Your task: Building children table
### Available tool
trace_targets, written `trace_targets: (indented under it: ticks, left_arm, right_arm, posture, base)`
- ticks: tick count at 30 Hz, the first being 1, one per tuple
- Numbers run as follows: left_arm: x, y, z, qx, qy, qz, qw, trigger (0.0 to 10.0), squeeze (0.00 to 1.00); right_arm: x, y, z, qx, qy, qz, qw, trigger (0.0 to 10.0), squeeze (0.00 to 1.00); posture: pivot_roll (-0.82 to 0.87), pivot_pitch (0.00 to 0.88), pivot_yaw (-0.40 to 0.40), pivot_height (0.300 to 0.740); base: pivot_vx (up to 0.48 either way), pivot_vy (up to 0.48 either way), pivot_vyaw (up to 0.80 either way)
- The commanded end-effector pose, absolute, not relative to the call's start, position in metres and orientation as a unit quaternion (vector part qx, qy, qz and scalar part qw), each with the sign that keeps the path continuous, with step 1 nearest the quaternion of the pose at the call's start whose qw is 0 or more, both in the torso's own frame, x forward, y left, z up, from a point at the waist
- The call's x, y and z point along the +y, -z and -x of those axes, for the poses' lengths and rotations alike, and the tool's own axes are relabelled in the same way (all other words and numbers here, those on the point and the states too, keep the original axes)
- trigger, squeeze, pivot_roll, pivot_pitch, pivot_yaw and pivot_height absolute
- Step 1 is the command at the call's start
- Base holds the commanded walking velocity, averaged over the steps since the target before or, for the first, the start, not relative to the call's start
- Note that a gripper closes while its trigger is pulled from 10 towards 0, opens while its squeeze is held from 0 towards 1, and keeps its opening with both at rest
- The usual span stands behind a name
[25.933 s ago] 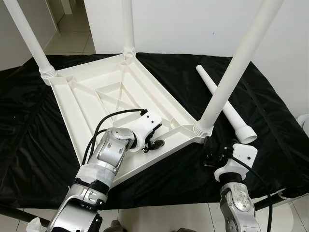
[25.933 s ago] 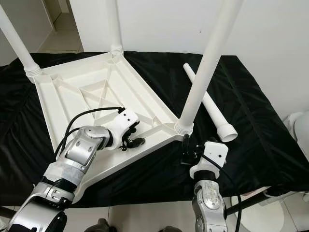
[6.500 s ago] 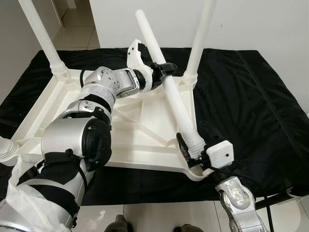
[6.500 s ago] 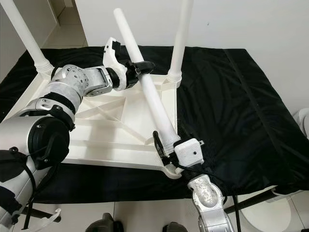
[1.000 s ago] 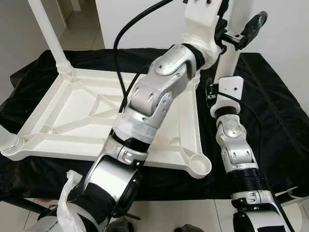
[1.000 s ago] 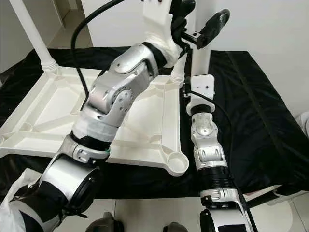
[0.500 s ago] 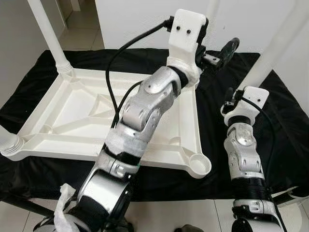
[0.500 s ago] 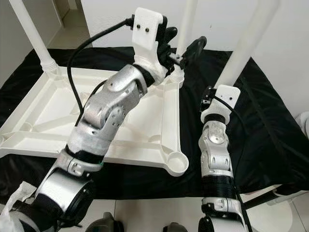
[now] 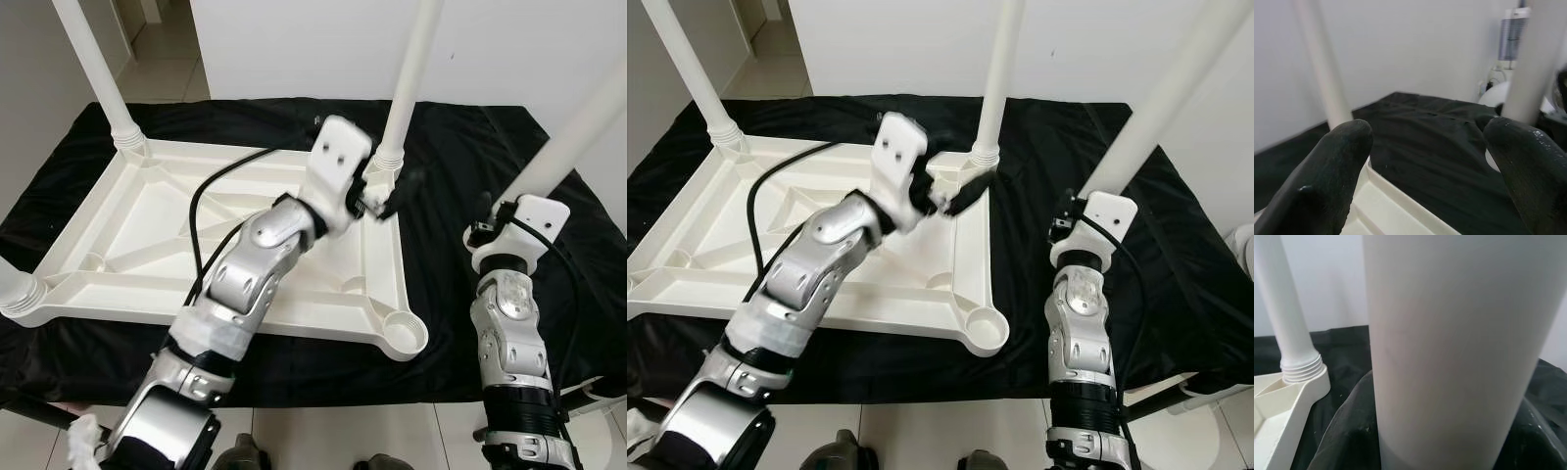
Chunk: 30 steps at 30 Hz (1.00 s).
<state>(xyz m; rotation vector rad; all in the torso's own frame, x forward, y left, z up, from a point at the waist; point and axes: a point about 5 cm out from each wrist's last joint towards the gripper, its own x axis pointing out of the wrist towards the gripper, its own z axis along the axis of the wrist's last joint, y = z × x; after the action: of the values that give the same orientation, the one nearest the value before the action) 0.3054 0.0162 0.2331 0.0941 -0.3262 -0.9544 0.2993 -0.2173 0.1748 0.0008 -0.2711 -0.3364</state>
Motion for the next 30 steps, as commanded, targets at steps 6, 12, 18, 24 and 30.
trace_targets:
  ticks: [6,12,18,24,30]
  left_arm:
    - [0.022,-0.216,-0.295,-0.155,0.496,-0.077,0.851,10.0,0.0]
    - [0.033,-0.2,-0.286,-0.149,0.528,-0.1,0.83,10.0,0.0]
    - [0.041,-0.185,-0.274,-0.138,0.578,-0.135,0.793,10.0,0.0]
    - [0.047,-0.158,-0.27,-0.094,0.602,-0.213,0.763,10.0,0.0]
    - [0.05,-0.144,-0.275,-0.071,0.591,-0.262,0.76,10.0,0.0]
  right_arm:
    - [-0.224,-0.18,-0.294,-0.145,0.169,0.0,0.975,10.0,0.0]
    - [-0.229,-0.18,-0.291,-0.14,0.171,0.009,0.975,10.0,0.0]
    - [-0.233,-0.18,-0.288,-0.138,0.174,0.013,0.975,10.0,0.0]
    - [-0.238,-0.181,-0.286,-0.137,0.177,0.018,0.974,10.0,0.0]
    - [-0.238,-0.182,-0.285,-0.137,0.177,0.02,0.974,10.0,0.0]
  posture:
    - [-0.01,0.0,0.003,0.74]
    - [-0.01,0.0,0.0,0.74]
    - [-0.01,0.0,-0.003,0.74]
    - [-0.01,0.0,-0.004,0.74]
    - [-0.01,0.0,-0.003,0.74]
  base:
    - [0.0,0.0,0.0]
    - [0.0,0.0,0.0]
    - [0.0,0.0,0.0]
    - [0.0,0.0,0.0]
    - [0.0,0.0,0.0]
